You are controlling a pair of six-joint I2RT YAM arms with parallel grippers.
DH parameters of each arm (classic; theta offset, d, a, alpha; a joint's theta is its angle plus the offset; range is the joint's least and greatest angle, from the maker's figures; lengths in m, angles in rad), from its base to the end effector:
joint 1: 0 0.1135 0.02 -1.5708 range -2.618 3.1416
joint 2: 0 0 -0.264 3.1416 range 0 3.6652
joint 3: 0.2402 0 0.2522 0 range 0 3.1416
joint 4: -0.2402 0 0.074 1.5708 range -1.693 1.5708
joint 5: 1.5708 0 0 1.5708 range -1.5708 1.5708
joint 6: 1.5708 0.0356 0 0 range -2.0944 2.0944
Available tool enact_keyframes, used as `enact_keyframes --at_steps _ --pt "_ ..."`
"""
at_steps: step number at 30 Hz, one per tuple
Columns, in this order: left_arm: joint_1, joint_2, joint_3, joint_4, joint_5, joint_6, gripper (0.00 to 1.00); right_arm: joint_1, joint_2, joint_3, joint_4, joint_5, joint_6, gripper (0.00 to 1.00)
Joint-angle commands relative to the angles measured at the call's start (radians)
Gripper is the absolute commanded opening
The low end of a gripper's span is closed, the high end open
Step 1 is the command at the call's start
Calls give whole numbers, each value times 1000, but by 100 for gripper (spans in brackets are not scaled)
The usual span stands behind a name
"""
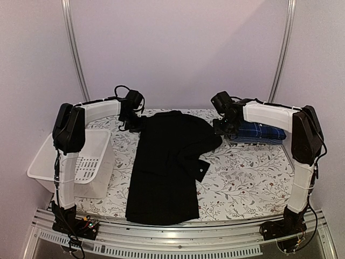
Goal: Fold and stack the long sleeve shirts
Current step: Flatten out the crumpled shirt at the center of the board.
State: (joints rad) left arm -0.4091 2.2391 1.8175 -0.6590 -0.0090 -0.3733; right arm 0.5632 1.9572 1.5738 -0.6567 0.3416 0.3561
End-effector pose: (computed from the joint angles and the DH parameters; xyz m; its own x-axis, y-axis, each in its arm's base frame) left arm 0.4435 -0.1919 0.1785 -0.8973 -0.0084 -0.4413 0.0716 0.9838 -0.1643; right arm 0.3645 0.2160 0.2293 -0.8089 -0.1223 -0.5751 -0.0829 0.9921 -0.0943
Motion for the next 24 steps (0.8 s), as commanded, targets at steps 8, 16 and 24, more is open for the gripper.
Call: enact_keyframes --at_steps 8,16,24 --pt "-73 -138 -97 -32 1 -31 57 246 -119 -151 144 -174 -17 79" --pt "-150 -301 -355 50 36 -108 56 392 -2 -86 150 -123 19 83" --pt "-215 -373 -496 90 46 -147 57 393 99 -70 156 -64 116 61"
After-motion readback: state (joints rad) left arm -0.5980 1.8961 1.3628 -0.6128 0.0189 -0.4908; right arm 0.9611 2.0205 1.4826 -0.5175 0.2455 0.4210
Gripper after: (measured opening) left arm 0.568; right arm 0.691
